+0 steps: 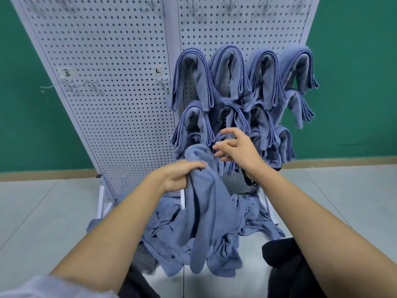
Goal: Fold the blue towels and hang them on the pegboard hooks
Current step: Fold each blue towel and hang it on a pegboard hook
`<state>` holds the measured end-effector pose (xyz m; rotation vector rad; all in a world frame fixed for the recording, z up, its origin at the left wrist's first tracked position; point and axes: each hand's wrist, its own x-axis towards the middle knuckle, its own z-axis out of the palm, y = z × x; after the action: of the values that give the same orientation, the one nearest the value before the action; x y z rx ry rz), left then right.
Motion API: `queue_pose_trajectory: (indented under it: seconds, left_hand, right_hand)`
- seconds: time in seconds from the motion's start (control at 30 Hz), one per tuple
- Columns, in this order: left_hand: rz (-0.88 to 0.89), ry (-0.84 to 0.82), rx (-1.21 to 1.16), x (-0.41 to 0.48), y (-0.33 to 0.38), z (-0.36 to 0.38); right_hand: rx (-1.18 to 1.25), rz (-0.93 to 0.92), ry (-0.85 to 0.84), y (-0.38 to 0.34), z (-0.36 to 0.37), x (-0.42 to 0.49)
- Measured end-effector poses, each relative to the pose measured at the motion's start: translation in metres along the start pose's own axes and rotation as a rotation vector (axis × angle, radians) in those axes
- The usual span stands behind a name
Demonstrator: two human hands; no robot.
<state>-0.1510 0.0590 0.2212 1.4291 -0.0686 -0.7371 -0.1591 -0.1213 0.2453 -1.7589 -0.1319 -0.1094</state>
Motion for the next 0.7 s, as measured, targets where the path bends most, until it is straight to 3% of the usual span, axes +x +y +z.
queue_pose_trajectory:
  seconds: [0.17, 0.33, 0.57, 0.7]
  left_hand:
    - [0.179, 0.027, -0.406, -0.01, 0.018, -0.002]
    - [0.29, 0.061, -0.562, -0.017, 0.031, 0.011]
    - [0.415, 0.087, -0.67, -0.02, 0.039, 0.014]
    - [0.387, 0.113, -0.615, -0.021, 0.038, 0.009]
  right_hand:
    - [-0.019, 0.078, 0.032, 0.011, -0.007, -0.006]
    - [-0.187, 0.108, -0.017, 0.02, -0.009, -0.014]
    - [0.139, 0.351, -0.144, 0.019, -0.011, -0.016]
    - [0.296, 0.297, -0.101, 0.017, -0.013, -0.013]
